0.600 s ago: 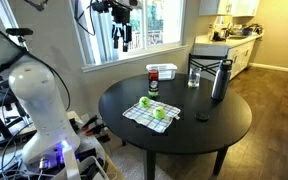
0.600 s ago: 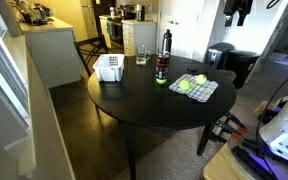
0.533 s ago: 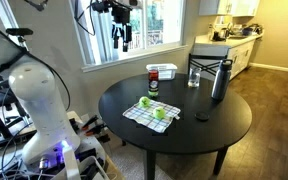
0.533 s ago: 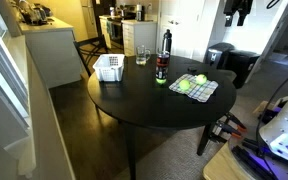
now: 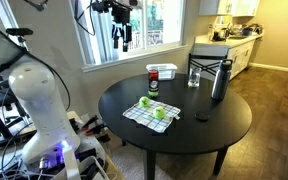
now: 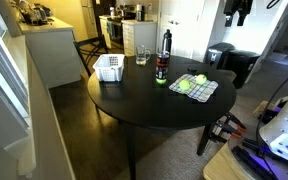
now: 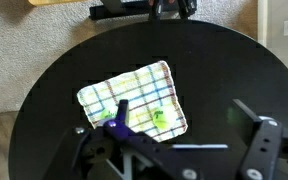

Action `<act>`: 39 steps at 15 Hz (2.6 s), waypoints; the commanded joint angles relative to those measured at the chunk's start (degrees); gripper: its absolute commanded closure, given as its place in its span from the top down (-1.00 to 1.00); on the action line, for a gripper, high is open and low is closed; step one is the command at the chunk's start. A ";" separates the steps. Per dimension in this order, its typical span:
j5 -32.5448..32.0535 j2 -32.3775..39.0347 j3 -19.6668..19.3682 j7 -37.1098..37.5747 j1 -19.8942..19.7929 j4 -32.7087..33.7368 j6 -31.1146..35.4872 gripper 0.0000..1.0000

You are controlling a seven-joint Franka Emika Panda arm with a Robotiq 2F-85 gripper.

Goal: Pick the green tennis ball on the right and place it in the clear cylindrical tennis ball container

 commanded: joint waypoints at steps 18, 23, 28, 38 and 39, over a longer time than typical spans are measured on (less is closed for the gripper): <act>1.46 17.25 -8.27 -10.04 -4.11 -15.04 45.12 1.00; 6.67 27.47 -9.28 -13.82 -3.54 -12.31 51.61 1.00; 11.33 35.31 -8.39 -17.89 -4.69 -8.50 53.63 1.00; 9.64 36.58 -7.31 -14.87 -5.46 -8.48 54.18 1.00; 11.55 38.39 -6.85 -15.98 -5.40 -8.30 54.65 1.00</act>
